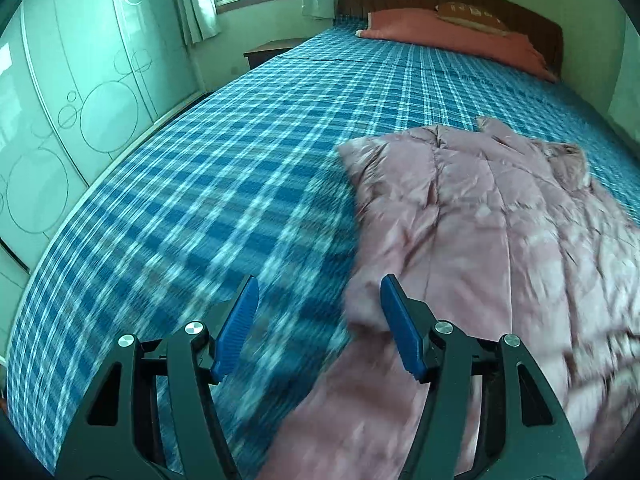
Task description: Fold large clothes
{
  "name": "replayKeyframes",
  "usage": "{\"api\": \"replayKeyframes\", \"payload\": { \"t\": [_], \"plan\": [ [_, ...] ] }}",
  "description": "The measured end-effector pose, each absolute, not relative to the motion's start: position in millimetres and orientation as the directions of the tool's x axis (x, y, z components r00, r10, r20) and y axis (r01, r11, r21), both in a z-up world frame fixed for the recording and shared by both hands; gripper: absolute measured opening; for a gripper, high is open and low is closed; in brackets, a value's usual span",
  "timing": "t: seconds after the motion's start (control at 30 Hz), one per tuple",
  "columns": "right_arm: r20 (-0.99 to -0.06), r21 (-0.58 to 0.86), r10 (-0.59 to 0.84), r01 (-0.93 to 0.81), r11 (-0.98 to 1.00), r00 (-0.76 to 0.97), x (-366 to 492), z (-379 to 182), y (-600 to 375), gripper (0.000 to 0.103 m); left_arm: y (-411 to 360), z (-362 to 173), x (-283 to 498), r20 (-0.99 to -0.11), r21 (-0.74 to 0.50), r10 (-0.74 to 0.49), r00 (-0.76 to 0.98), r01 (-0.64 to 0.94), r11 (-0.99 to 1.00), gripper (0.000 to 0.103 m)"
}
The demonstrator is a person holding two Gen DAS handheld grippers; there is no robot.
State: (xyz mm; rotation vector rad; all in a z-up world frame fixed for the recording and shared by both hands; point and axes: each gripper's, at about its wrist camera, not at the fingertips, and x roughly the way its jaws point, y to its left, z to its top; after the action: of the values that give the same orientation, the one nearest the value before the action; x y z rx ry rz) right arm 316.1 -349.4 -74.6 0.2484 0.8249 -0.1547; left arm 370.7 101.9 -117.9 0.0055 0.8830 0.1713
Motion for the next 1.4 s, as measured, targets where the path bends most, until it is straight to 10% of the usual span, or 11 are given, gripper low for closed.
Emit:
{"api": "replayKeyframes", "payload": {
  "t": [0.67,1.4],
  "plan": [
    [-0.796,0.32,-0.045,0.483,0.815,0.604,47.9,-98.6,-427.8,0.053,229.7,-128.3,95.5,-0.843,-0.253,0.055,0.536,-0.483,0.839,0.063],
    [-0.655,0.642,0.251,0.35,0.682,0.712,-7.7,-122.3,-372.1,0.054,191.4,-142.3,18.9,-0.732,-0.596,-0.261,0.63,-0.405,0.694,0.063]
  ]
}}
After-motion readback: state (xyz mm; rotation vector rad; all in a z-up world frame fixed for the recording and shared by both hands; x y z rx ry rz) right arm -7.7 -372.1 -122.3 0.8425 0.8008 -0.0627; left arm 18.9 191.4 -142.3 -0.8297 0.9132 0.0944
